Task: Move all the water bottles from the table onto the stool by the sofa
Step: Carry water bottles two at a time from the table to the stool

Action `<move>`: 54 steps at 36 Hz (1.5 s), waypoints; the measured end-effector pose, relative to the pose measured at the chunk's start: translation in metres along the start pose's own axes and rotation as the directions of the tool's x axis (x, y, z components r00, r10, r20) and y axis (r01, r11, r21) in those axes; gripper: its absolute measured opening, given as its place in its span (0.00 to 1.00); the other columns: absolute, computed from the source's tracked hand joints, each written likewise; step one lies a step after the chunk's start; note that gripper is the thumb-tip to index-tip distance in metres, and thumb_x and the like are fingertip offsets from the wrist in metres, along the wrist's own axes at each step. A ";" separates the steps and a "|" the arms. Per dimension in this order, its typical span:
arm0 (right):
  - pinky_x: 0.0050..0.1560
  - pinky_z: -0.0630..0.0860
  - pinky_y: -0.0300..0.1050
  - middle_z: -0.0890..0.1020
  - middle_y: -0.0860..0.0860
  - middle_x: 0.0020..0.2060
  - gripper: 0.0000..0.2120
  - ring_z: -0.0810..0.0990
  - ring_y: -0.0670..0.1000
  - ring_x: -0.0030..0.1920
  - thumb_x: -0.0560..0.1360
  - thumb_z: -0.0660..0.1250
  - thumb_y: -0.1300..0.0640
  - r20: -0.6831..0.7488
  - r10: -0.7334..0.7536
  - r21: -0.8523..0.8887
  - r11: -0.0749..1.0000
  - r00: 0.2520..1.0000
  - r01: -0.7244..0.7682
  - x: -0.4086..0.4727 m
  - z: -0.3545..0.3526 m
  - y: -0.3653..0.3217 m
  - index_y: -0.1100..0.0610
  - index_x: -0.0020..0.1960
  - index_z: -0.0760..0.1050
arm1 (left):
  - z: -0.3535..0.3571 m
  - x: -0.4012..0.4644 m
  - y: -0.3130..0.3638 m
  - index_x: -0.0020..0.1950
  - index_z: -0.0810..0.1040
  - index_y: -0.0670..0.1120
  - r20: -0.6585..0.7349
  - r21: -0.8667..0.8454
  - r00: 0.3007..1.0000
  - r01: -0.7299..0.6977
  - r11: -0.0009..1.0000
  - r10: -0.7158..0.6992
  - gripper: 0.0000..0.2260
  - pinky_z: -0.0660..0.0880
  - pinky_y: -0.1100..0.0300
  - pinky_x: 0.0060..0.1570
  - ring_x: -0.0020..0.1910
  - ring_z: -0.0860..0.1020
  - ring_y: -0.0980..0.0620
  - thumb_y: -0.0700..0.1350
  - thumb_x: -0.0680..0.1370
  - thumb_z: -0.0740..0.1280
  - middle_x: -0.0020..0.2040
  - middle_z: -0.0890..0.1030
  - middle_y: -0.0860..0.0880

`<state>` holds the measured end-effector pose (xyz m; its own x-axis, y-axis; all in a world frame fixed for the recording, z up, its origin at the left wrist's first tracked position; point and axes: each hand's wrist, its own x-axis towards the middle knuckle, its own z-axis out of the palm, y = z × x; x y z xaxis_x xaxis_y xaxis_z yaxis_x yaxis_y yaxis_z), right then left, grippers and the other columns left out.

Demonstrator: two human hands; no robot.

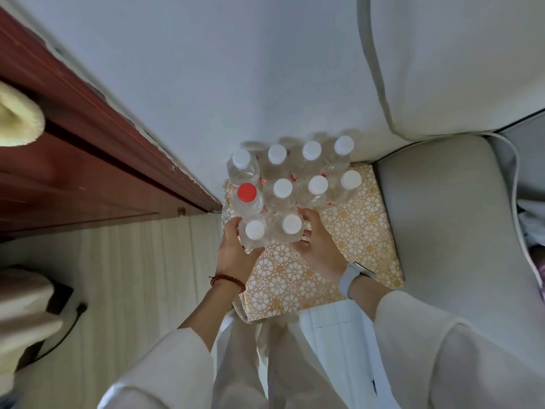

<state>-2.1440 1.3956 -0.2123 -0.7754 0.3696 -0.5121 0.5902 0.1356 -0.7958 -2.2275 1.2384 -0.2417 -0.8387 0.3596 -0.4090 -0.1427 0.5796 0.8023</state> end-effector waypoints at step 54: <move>0.41 0.65 0.37 0.81 0.55 0.48 0.10 0.78 0.55 0.51 0.77 0.59 0.57 0.617 -0.260 -0.326 0.775 0.743 0.542 -0.300 0.301 -0.129 0.57 0.54 0.76 | -0.290 -0.452 -0.143 0.64 0.72 0.44 -0.699 0.086 0.674 0.409 0.909 -0.237 0.17 0.68 0.57 0.57 0.61 0.72 0.44 0.46 0.76 0.64 0.62 0.75 0.42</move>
<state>-2.0553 0.9905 -0.0530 -0.8682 -0.3278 -0.3726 0.1101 0.6049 -0.7886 -1.9807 0.7807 -0.0454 -0.8992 -0.4064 -0.1623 -0.4274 0.7363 0.5245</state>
